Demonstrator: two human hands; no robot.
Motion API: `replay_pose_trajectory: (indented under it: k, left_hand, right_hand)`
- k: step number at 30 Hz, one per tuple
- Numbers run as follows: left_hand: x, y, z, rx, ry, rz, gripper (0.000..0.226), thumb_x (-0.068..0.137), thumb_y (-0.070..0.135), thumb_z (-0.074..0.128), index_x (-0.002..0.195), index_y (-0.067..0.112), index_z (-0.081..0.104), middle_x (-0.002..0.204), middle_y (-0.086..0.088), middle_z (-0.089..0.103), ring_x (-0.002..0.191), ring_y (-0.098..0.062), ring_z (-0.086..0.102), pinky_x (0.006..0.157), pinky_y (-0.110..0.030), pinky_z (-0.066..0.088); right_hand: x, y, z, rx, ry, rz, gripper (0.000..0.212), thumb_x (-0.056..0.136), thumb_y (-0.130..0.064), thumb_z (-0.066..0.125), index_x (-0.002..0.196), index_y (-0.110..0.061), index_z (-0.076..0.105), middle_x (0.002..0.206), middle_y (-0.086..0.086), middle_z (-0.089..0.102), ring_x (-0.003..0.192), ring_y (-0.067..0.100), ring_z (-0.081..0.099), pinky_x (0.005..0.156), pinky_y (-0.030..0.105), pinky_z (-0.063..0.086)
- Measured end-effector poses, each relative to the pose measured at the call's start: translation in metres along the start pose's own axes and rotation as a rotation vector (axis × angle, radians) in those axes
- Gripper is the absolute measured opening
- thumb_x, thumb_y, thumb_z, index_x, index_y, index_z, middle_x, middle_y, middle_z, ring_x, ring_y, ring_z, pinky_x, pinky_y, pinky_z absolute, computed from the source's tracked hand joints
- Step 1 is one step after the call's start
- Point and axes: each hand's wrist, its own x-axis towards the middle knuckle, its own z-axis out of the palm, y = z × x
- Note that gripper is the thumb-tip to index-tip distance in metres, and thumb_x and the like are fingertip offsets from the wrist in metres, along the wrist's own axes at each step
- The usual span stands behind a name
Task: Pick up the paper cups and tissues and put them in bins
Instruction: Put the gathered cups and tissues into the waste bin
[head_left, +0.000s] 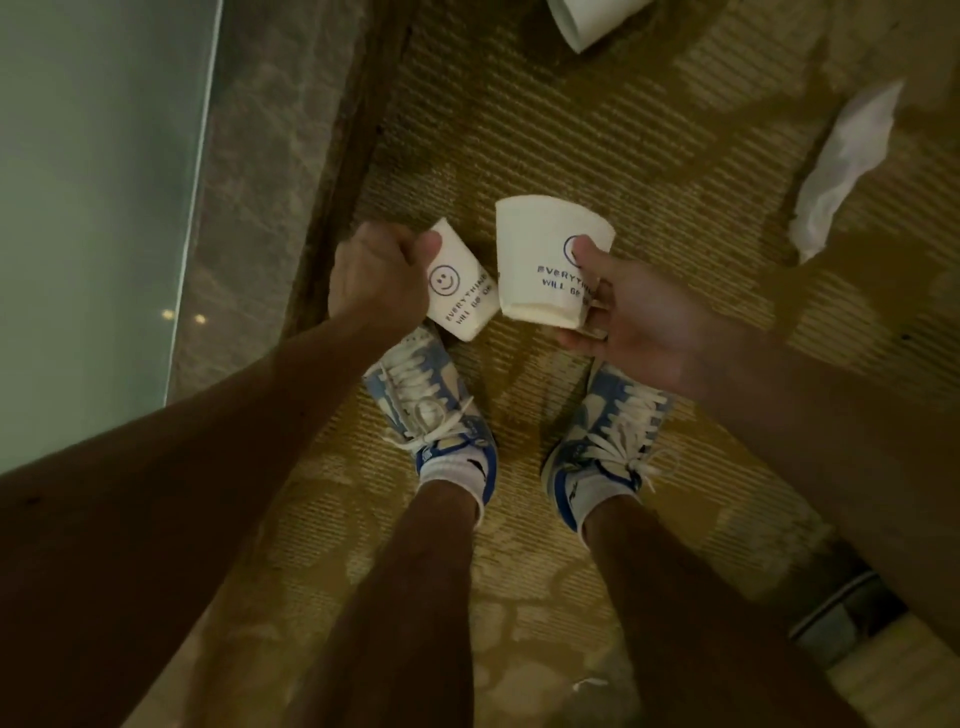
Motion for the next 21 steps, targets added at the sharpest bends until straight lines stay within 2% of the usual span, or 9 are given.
replay_pose_trajectory:
  k: [2, 4, 7, 11, 15, 18, 21]
  left_hand:
    - [-0.004, 0.008, -0.005, -0.048, -0.021, 0.006, 0.033, 0.095, 0.042, 0.059, 0.077, 0.015, 0.066, 0.070, 0.005, 0.062, 0.064, -0.006, 0.058, 0.051, -0.009, 0.043]
    - [-0.004, 0.021, -0.008, -0.176, -0.063, -0.068, 0.035, 0.090, 0.041, 0.066, 0.066, 0.015, 0.064, 0.059, 0.008, 0.058, 0.048, 0.000, 0.055, 0.037, -0.010, 0.038]
    - [-0.004, 0.046, -0.012, -0.385, -0.213, -0.219, 0.029, 0.086, 0.033, 0.073, 0.065, 0.016, 0.062, 0.053, 0.003, 0.055, 0.039, -0.006, 0.052, 0.041, -0.021, 0.045]
    - [-0.009, 0.074, -0.009, -0.514, -0.395, -0.215, 0.043, 0.088, 0.028, 0.071, 0.053, 0.015, 0.051, 0.041, 0.001, 0.042, 0.034, -0.011, 0.039, 0.041, -0.022, 0.036]
    - [-0.011, 0.095, -0.003, -0.511, -0.344, -0.220, 0.039, 0.093, 0.034, 0.064, 0.060, 0.015, 0.055, 0.044, 0.003, 0.045, 0.038, -0.009, 0.041, 0.043, -0.021, 0.039]
    - [-0.008, 0.114, -0.006, -0.667, -0.366, -0.264, 0.028, 0.098, 0.029, 0.057, 0.078, 0.011, 0.064, 0.047, 0.005, 0.048, 0.042, -0.009, 0.044, 0.042, -0.022, 0.044]
    - [0.001, 0.128, -0.007, -0.650, -0.273, -0.197, 0.020, 0.098, 0.024, 0.056, 0.092, 0.010, 0.068, 0.048, 0.006, 0.052, 0.039, -0.005, 0.047, 0.042, -0.021, 0.046]
  right_hand:
    - [-0.004, -0.003, 0.001, 0.087, -0.010, 0.017, 0.023, 0.095, -0.039, 0.059, 0.110, -0.023, 0.064, 0.097, -0.003, 0.074, 0.096, 0.017, 0.068, 0.081, 0.038, 0.057]
    - [-0.007, -0.005, 0.000, 0.130, -0.022, 0.030, 0.022, 0.095, -0.038, 0.059, 0.111, -0.023, 0.064, 0.102, -0.001, 0.074, 0.099, 0.019, 0.069, 0.085, 0.044, 0.056]
    - [-0.013, -0.009, -0.002, 0.176, -0.043, 0.026, 0.032, 0.095, -0.043, 0.056, 0.119, -0.023, 0.063, 0.112, 0.003, 0.072, 0.104, 0.023, 0.068, 0.088, 0.049, 0.055]
    - [-0.016, -0.020, -0.011, 0.255, -0.066, 0.013, 0.040, 0.095, -0.050, 0.052, 0.122, -0.022, 0.062, 0.118, 0.008, 0.069, 0.107, 0.028, 0.067, 0.089, 0.051, 0.054]
    - [-0.016, -0.036, -0.023, 0.265, -0.077, -0.010, 0.033, 0.095, -0.044, 0.056, 0.117, -0.022, 0.064, 0.114, 0.007, 0.071, 0.103, 0.027, 0.069, 0.078, 0.052, 0.058]
    - [-0.016, -0.048, -0.032, 0.263, -0.046, -0.047, 0.026, 0.096, -0.041, 0.055, 0.111, -0.023, 0.067, 0.104, 0.003, 0.075, 0.091, 0.021, 0.073, 0.072, 0.044, 0.059]
    - [-0.014, -0.055, -0.041, 0.298, -0.005, -0.071, 0.023, 0.097, -0.040, 0.055, 0.107, -0.024, 0.066, 0.090, -0.001, 0.077, 0.083, 0.017, 0.074, 0.066, 0.040, 0.059]
